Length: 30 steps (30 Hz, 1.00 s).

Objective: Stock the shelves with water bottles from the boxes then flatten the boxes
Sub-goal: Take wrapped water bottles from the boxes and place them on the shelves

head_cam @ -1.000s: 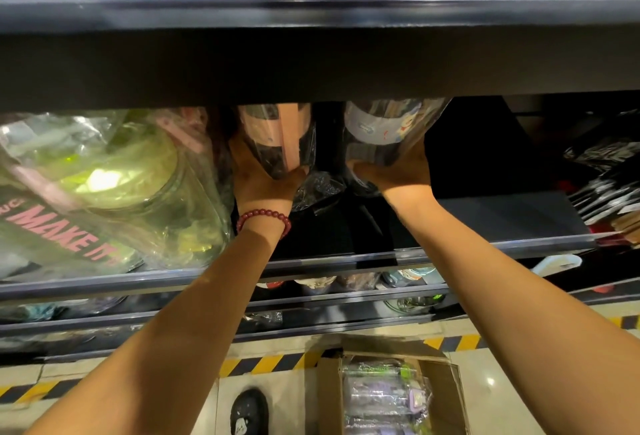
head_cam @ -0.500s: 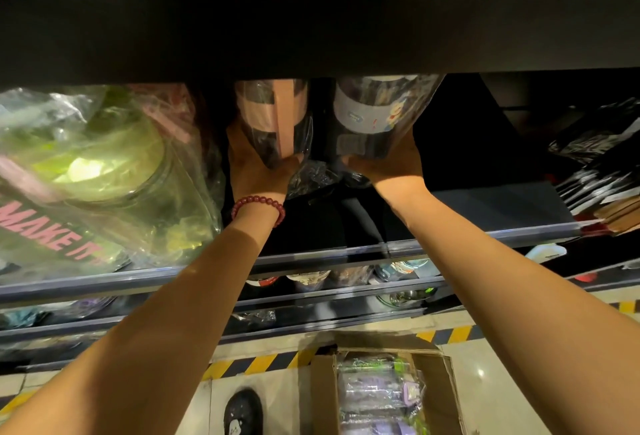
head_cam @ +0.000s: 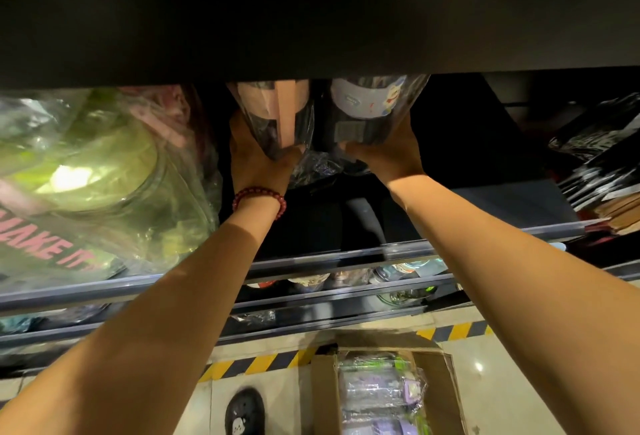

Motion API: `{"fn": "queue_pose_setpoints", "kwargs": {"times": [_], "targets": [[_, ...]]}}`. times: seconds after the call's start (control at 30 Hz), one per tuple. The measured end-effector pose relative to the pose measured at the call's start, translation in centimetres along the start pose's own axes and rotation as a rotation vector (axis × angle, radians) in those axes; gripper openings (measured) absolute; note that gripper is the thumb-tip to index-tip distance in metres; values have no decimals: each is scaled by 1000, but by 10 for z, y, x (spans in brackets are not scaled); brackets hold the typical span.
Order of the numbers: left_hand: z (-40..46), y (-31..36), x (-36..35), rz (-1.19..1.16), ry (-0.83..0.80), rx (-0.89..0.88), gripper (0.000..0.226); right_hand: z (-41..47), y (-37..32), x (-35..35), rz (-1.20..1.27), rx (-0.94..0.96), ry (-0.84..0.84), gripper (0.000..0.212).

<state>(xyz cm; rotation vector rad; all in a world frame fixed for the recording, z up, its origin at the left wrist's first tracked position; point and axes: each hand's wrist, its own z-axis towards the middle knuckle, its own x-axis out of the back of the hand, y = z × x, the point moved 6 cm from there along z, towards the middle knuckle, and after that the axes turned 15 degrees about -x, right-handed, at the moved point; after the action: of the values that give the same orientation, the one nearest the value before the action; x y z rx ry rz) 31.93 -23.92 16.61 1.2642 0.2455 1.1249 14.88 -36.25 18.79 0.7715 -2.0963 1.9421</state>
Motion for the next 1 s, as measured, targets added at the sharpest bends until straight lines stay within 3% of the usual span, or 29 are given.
{"fn": "queue_pose_setpoints", "kwargs": {"times": [0.13,0.4,0.5,0.6,0.7,0.9,1.0], "targets": [[-5,6,5,-14,-57,45,98,1,-2,2,-61,21,-53,90],[-26,35,29,186,-121,102,82,-39,-3,31,-42,-53,-66,88],[-65,65,50,329,-240,169,65,-89,-2,54,-227,-33,-47,78],[-110,113,74,340,-294,-84,64,-149,3,73,-404,-15,-63,74],[-162,142,94,393,-474,-187,72,-215,10,95,-554,7,-35,65],[-242,174,109,540,-849,-582,81,-331,27,136,-800,-1,154,79],[-260,181,106,480,-912,-838,88,-373,27,147,-840,-43,287,80]]}}
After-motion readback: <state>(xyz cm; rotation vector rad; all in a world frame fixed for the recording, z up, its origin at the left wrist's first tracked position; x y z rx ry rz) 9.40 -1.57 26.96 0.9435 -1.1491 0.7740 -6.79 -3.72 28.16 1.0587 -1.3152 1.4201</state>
